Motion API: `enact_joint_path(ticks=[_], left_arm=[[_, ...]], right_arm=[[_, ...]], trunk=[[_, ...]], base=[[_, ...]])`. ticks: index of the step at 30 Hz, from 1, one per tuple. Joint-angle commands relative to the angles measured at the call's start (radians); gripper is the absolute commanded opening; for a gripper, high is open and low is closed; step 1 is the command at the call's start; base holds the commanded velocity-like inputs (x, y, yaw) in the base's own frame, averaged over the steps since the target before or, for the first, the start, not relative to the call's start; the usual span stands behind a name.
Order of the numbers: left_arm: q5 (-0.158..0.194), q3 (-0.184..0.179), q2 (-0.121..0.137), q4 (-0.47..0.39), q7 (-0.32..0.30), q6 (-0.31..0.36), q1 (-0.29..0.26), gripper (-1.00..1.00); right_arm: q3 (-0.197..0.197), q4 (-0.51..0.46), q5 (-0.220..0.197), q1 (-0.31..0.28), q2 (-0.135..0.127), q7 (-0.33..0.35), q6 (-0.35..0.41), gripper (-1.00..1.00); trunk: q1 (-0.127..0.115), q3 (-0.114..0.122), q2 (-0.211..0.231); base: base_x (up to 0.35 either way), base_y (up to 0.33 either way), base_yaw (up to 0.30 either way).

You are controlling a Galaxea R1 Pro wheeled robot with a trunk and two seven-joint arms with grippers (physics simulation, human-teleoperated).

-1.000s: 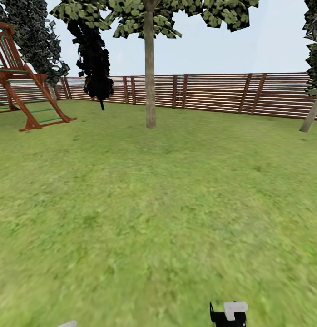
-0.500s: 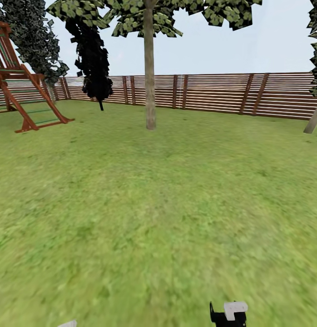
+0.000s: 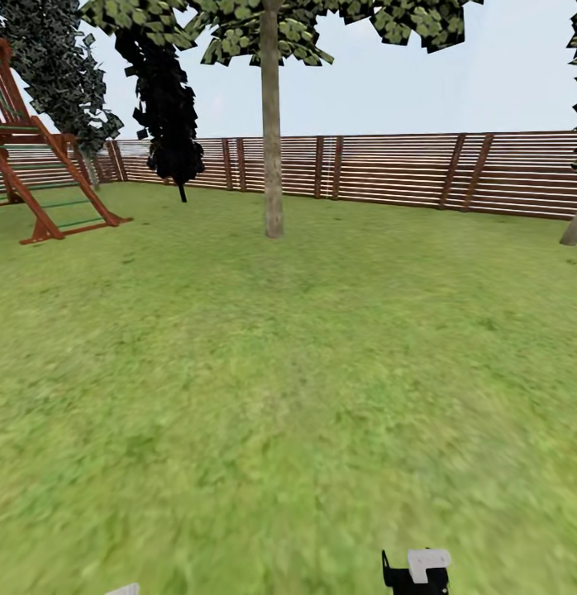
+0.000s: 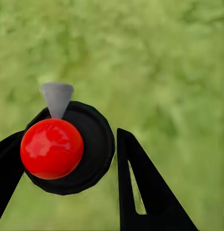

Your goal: In the garden, pick up the pesticide atomizer on the floor and spray pesticide onto both trees until each tree trunk is fully covered.

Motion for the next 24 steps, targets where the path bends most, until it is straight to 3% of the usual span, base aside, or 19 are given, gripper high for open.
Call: enact_joint_path(ticks=[1,24], left_arm=[[0.001,-0.008,0.0,-0.001,0.008,-0.002,0.0,-1.0],[0.001,-0.008,0.0,-0.001,0.008,-0.002,0.0,-1.0]], right_arm=[[0.008,0.001,0.005,-0.001,-0.001,-0.01,0.0,1.0],[0.008,0.001,0.006,-0.001,-0.001,-0.009,0.0,1.0]], trunk=[[0.0,-0.001,0.0],[0.0,-0.001,0.0]], base=[[0.339,0.0,0.0],[0.339,0.0,0.0]])
